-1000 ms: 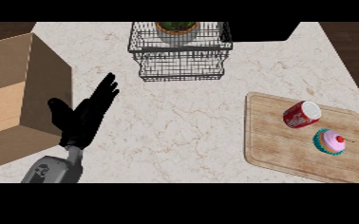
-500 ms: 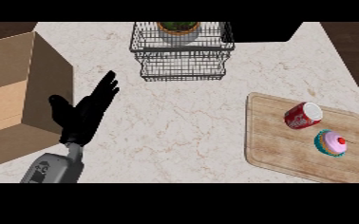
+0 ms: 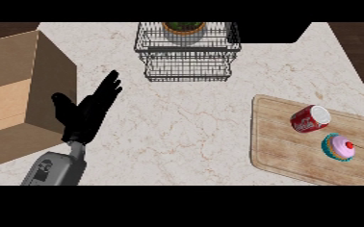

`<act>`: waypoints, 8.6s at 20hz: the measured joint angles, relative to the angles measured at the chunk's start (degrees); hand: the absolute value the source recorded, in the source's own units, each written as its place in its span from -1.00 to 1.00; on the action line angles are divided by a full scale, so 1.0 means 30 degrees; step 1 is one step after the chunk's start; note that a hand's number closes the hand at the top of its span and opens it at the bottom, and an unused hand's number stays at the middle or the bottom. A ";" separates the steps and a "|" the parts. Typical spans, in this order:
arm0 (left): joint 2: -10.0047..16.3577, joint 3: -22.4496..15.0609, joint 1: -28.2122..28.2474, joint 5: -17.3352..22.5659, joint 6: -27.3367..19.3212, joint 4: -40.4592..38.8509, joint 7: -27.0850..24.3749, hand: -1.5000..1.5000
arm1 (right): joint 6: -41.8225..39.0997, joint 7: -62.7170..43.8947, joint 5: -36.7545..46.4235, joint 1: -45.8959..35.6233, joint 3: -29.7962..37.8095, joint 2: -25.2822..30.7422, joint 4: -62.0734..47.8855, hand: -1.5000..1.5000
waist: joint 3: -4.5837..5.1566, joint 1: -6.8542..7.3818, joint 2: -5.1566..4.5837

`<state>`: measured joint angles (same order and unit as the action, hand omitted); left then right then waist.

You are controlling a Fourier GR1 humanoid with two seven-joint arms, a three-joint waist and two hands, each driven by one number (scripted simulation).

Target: Pick the cupcake from the cutting board and place it in the tiered basket

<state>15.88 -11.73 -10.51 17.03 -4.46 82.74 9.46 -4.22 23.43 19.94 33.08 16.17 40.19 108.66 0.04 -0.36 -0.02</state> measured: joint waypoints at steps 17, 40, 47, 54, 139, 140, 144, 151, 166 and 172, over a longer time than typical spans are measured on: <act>-0.1272 0.1005 0.0111 -0.1306 0.0746 0.0777 0.1067 0.00 | 0.0148 0.0804 0.5475 -0.3252 -0.0009 -0.3536 -0.4488 -1.00 | -0.0017 0.0076 0.0015; -0.2909 0.2383 0.0419 -0.3154 0.1878 0.1053 0.1350 0.00 | -0.0101 0.2503 0.7390 -0.8789 0.1571 -0.4965 -1.0960 -1.00 | -0.0010 0.0107 0.0011; -0.3155 0.2885 -0.0346 -0.3419 0.2335 0.0154 0.1490 0.00 | 0.0326 0.3113 0.7931 -1.0675 0.1569 -0.4646 -1.3876 -1.00 | 0.0082 0.0094 0.0026; -0.3352 0.2880 0.0322 -0.3511 0.2563 0.0752 0.1394 0.00 | 0.0869 0.4326 0.8929 -1.1145 0.0677 -0.4818 -1.5651 1.00 | 0.0266 0.0044 0.0066; -0.3969 0.2552 -0.0564 -0.3966 0.3286 0.1010 0.2068 0.00 | 0.9704 -1.9106 0.6648 -3.5701 -0.2586 -1.3396 -2.1759 -1.00 | -0.0012 0.1645 -0.0412; -0.3989 0.2600 -0.0711 -0.3963 0.3291 0.0844 0.1990 0.00 | 1.0047 -1.8409 0.6055 -3.5883 -0.2592 -1.3396 -2.2286 -1.00 | -0.0010 0.1685 -0.0442; -0.4160 0.2565 -0.1164 -0.4074 0.3233 0.0402 0.1877 0.00 | 1.1533 -1.5809 0.4297 -3.6666 -0.2857 -1.3395 -2.4231 -1.00 | 0.0000 0.1810 -0.0504; -0.4016 0.2810 -0.1168 -0.4108 0.3249 0.0202 0.1689 0.00 | 1.5307 -1.3645 0.3565 -3.8336 -0.2821 -1.3397 -2.6511 -1.00 | 0.0012 0.1612 -0.0420; -0.3513 0.3816 0.0948 -0.3884 0.2886 0.1041 0.1596 0.00 | 1.3975 -1.6074 0.2581 -3.3663 -0.2636 -1.1059 -2.1084 -1.00 | -0.0030 -0.0750 0.0417; -0.3430 0.4177 0.1356 -0.3827 0.2546 0.1337 0.1831 0.00 | 0.9182 -1.6953 0.1120 -2.9742 -0.3379 -0.9139 -1.5779 -1.00 | -0.0039 -0.1518 0.0638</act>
<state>5.59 0.80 -6.44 5.54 3.18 86.75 14.96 23.32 -27.43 23.30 -56.15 6.03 12.77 61.32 -0.07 -4.91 1.89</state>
